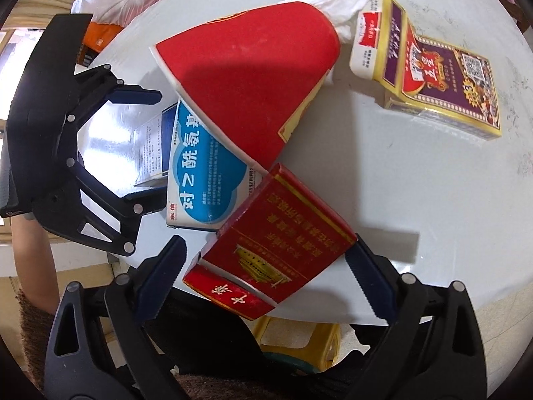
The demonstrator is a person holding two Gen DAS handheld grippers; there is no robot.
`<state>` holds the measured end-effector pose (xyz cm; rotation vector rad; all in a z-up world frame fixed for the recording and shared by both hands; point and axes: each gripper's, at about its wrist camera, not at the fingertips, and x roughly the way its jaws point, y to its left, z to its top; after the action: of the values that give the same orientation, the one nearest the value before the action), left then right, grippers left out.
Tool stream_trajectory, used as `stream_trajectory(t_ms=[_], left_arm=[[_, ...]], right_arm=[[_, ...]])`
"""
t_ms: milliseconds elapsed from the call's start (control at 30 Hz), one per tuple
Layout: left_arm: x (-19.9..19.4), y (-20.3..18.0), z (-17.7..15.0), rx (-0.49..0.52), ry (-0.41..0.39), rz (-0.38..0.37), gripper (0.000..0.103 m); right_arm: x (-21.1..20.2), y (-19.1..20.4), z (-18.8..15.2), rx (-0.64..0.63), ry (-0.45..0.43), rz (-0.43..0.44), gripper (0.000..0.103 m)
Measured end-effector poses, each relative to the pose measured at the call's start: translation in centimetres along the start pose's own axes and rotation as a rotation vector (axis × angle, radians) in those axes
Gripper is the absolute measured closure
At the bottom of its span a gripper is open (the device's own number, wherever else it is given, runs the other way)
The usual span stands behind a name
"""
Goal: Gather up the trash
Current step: 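Grasp the red cigarette pack with the right tool while the left tool grasps the blue card box, then carry the red pack and blue box with both tools toward the trash bag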
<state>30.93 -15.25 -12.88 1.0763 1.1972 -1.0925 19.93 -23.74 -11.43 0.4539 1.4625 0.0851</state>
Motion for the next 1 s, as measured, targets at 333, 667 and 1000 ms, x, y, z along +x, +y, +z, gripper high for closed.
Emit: stream_trajectory(t_ms=[333,667,1000], left_arm=[[-0.6,-1.0,0.9,-0.03,-0.02,-0.001,0.033],[-0.4,-0.4,0.8,-0.237,-0.006,0.031,0.038],[0.0,1.5,-0.7,-0.449,0.038,0.069,0.038]], right_arm=[[0.0,1.2,0.4,-0.054,-0.004,-0.06,0.036],[-0.3,1.8,0.2,-0.11,-0.029,-0.143,0.04],[-1.4,1.8,-0.1,-0.142,-0.044,-0.224,0.041]])
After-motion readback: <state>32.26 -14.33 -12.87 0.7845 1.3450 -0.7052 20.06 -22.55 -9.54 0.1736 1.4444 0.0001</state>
